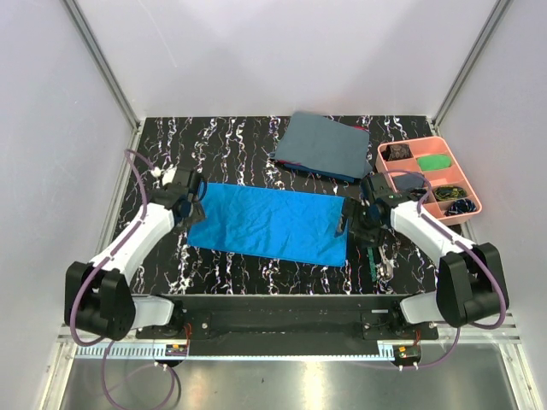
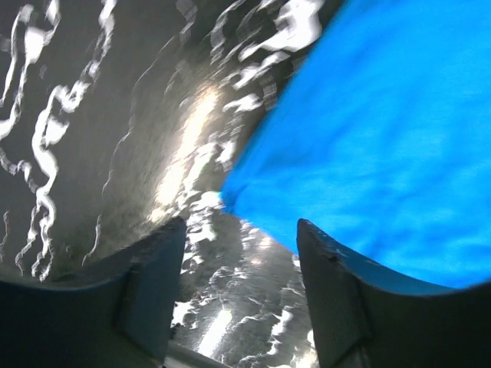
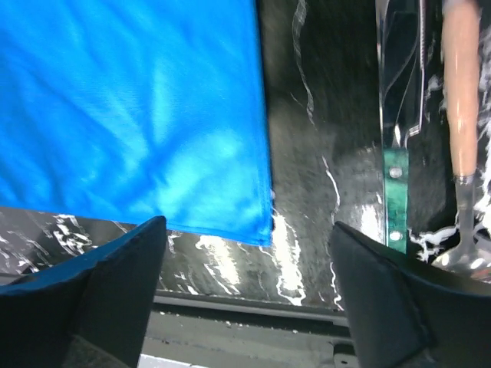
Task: Fold the napkin into a case and place the utensils inside
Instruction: Smooth out the rectangle-folded napkin at the center of the board, then fold the square-folded napkin at the center of the board.
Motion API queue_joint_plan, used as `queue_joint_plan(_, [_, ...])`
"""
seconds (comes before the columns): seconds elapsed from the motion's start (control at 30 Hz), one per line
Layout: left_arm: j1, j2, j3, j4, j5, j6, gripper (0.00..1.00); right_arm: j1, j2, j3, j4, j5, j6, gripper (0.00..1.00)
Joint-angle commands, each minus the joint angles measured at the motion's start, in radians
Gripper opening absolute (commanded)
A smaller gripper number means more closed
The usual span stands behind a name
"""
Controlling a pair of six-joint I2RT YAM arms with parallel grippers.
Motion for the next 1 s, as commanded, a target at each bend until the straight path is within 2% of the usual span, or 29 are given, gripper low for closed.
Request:
queue_joint_plan(0.0, [0.016, 0.053, 0.086, 0.047, 0.136, 0.116, 0.66, -0.004, 0.055, 0.113, -0.008, -0.015, -0.103, 1.00])
queue_joint_plan(0.17, [0.044, 0.234, 0.135, 0.042, 0.253, 0.226, 0.69, -0.004, 0.054, 0.144, -0.007, -0.009, -0.143, 1.00])
queue_joint_plan(0.3, [0.080, 0.305, 0.151, 0.044, 0.258, 0.260, 0.72, -0.007, 0.060, 0.135, 0.004, 0.074, -0.158, 1.00])
queue_joint_plan(0.47, [0.103, 0.401, 0.163, 0.039, 0.190, 0.245, 0.72, -0.007, 0.138, 0.152, 0.010, 0.159, -0.145, 1.00])
queue_joint_plan(0.7, [0.113, 0.406, 0.090, 0.044, 0.158, 0.162, 0.70, -0.005, 0.222, 0.152, 0.073, 0.159, -0.111, 0.79])
queue_joint_plan(0.73, [0.114, 0.402, 0.079, 0.044, 0.170, 0.136, 0.70, -0.007, 0.236, 0.150, 0.079, 0.156, -0.108, 0.73])
queue_joint_plan(0.97, [0.114, 0.316, -0.012, 0.077, 0.192, 0.066, 0.69, 0.003, 0.247, 0.144, 0.125, 0.150, -0.091, 0.61])
